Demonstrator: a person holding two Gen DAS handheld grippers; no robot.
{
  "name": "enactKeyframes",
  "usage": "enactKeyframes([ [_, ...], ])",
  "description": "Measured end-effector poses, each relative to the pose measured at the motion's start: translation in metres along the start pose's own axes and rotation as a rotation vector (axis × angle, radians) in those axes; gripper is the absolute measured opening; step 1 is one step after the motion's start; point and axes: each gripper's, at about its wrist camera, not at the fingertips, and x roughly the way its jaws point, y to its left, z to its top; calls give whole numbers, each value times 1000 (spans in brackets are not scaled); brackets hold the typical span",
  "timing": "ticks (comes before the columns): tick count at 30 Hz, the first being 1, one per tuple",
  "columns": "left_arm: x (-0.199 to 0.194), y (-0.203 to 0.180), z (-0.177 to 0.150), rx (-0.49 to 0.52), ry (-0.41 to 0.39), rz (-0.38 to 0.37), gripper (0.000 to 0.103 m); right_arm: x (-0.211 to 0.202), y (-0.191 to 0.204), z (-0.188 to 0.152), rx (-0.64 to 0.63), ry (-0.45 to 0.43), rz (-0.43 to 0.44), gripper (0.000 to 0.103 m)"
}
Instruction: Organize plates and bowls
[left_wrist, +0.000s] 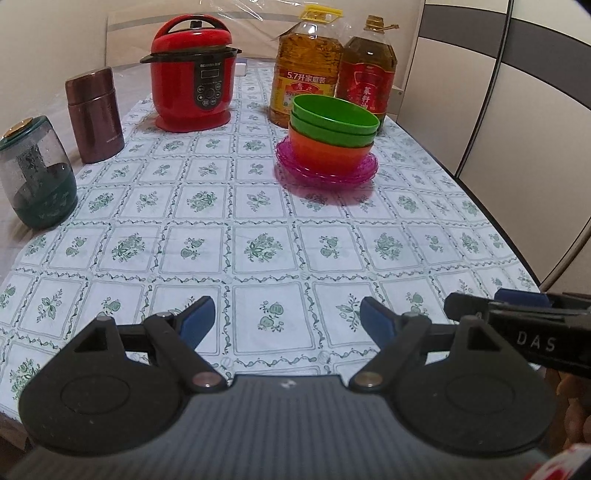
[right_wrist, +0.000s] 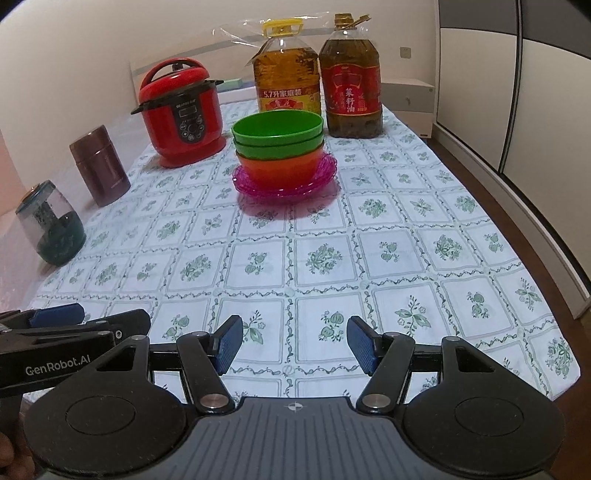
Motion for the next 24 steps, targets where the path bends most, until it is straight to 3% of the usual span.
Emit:
enactKeyframes([
  [24, 0, -4, -1, 11, 0, 1, 84, 1, 1, -2, 2, 5, -2, 62],
])
